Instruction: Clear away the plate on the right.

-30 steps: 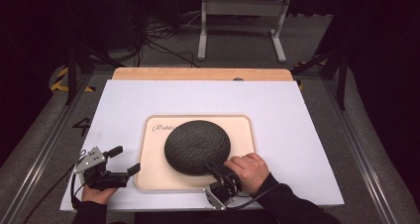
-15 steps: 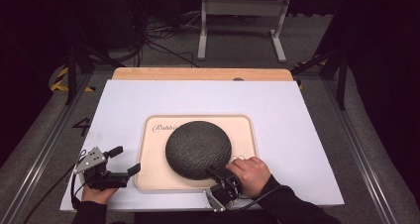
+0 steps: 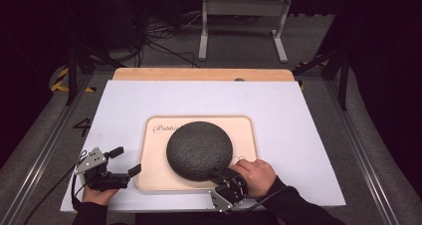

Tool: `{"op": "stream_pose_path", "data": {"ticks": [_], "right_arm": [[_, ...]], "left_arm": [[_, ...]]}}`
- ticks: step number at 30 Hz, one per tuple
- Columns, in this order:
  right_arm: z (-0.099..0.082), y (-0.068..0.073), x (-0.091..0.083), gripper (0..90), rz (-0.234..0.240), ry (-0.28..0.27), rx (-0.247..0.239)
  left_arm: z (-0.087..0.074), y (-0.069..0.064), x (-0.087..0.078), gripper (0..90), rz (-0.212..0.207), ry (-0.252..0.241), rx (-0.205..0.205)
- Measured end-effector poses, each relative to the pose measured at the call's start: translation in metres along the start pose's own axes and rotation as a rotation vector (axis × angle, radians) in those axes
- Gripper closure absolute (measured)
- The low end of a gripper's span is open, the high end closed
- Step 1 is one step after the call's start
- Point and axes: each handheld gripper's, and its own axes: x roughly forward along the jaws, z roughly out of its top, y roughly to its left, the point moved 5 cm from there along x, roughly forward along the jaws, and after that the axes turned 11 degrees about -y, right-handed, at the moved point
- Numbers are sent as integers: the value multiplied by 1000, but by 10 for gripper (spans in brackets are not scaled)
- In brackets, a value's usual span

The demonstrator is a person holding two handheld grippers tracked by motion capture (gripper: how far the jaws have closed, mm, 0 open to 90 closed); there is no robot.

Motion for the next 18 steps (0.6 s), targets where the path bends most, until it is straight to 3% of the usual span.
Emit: {"op": "stream_pose_path", "data": {"ticks": [2,8,12,14,18], "right_arm": [[3,-3,-6,660,9,-41,26],[6,-17,-20,626,22,-151,165],[3,-28,-29,559,-27,-222,273],[0,-36,-34,480,-69,-272,360],[-8,-45,-42,397,-73,-329,478]], "left_arm": [[0,0,0,25,-2,2,-1],[0,-1,-1,24,2,2,4],[-1,-2,-1,23,3,2,6],[-1,-2,-1,23,4,1,7],[0,-1,-1,21,4,0,6]]}}
